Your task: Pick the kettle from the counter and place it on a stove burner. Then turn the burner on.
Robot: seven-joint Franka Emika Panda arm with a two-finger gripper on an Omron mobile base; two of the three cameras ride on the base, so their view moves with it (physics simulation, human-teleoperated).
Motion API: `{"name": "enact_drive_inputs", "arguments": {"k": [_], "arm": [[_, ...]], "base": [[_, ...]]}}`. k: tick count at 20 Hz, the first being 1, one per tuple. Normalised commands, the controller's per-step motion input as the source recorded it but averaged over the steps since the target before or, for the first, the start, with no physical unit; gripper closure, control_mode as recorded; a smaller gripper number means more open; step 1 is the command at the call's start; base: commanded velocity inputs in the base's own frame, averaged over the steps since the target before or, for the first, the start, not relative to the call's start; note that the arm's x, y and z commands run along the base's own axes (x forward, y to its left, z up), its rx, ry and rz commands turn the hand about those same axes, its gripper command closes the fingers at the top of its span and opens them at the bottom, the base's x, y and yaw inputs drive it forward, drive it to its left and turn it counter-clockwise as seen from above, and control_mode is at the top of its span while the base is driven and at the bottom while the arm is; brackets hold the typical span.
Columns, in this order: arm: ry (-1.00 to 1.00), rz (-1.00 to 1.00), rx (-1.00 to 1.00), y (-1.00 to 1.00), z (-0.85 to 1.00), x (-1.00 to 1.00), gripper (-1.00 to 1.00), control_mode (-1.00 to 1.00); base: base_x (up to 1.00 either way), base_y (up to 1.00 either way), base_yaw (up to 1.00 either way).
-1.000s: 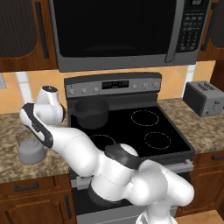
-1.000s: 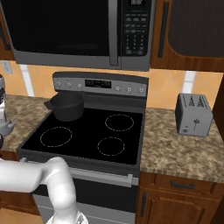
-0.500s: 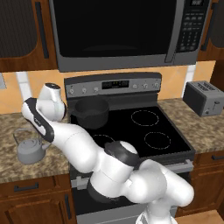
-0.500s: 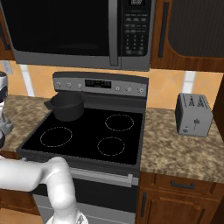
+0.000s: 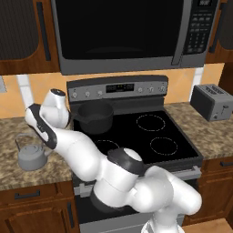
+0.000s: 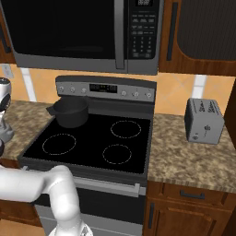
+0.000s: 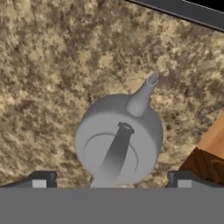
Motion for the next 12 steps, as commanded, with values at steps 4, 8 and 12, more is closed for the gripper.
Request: {"name": "enact_drive_inputs", "arguments": {"k": [4,8,12], "arm": [[0.03,-0.13,0.02,0.00,-0.37,0.13,-1.00,-1.00],[0.04,-0.09,0.00,0.00,-0.21,0.03,-1.00,-1.00],[0.05,-0.04,0.00,0.00,0.00,0.00,-1.00,-1.00]], "base": [[0.00,0.00,0.00],[0.00,0.00,0.00],[0.00,0.00,0.00]]}}
